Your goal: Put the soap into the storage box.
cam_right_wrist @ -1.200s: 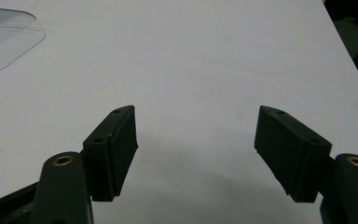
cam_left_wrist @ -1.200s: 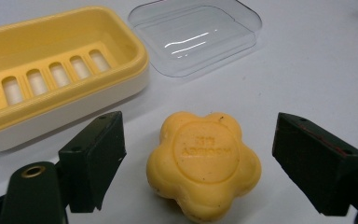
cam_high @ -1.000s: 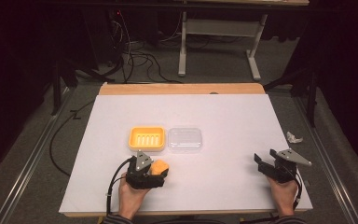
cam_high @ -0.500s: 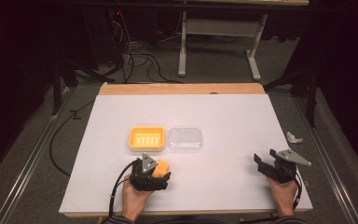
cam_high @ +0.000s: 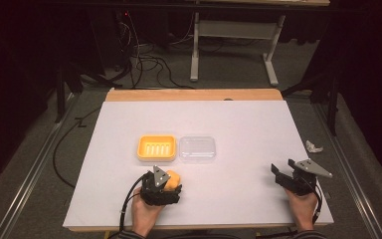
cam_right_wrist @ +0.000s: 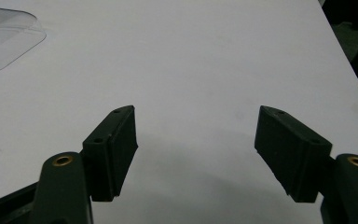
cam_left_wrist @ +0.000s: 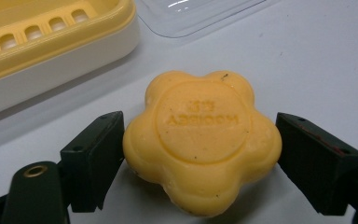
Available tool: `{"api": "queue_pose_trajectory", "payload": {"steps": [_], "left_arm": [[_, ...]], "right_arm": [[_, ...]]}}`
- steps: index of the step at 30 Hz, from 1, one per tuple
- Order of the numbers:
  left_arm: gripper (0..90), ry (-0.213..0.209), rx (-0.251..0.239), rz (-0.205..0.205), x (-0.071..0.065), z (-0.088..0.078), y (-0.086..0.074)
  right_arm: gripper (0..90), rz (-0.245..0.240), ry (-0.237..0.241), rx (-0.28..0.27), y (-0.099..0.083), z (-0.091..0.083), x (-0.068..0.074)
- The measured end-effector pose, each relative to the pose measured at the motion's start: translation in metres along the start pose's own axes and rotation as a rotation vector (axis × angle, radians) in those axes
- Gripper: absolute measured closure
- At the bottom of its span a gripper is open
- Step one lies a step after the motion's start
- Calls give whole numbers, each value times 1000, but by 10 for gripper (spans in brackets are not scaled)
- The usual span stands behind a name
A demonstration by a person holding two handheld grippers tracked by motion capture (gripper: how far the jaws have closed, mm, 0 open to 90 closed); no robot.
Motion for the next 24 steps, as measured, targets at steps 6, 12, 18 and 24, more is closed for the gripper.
{"api": "queue_pose_trajectory", "payload": {"steps": [6, 12, 18, 24], "left_arm": [[242, 22, -1, 9, 0, 1, 0], [251, 28, 5, 7, -1, 2, 0], [256, 22, 3, 16, 0, 1, 0], [258, 18, 2, 26, 0, 1, 0]], "right_arm": [[299, -2, 2, -3, 0, 0, 0], [299, -4, 2, -3, 0, 0, 0], [299, -3, 2, -4, 0, 0, 0], [299, -3, 2, -5, 0, 0, 0]]}}
Point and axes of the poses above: each handheld gripper's, and its own axes: z roughly forward along the jaws, y roughly out of its top, x roughly to its left, the point moved 7 cm from there along z, roughly forward along the jaws, and after that the axes turned 4 degrees about -y, right-handed, at the moved point
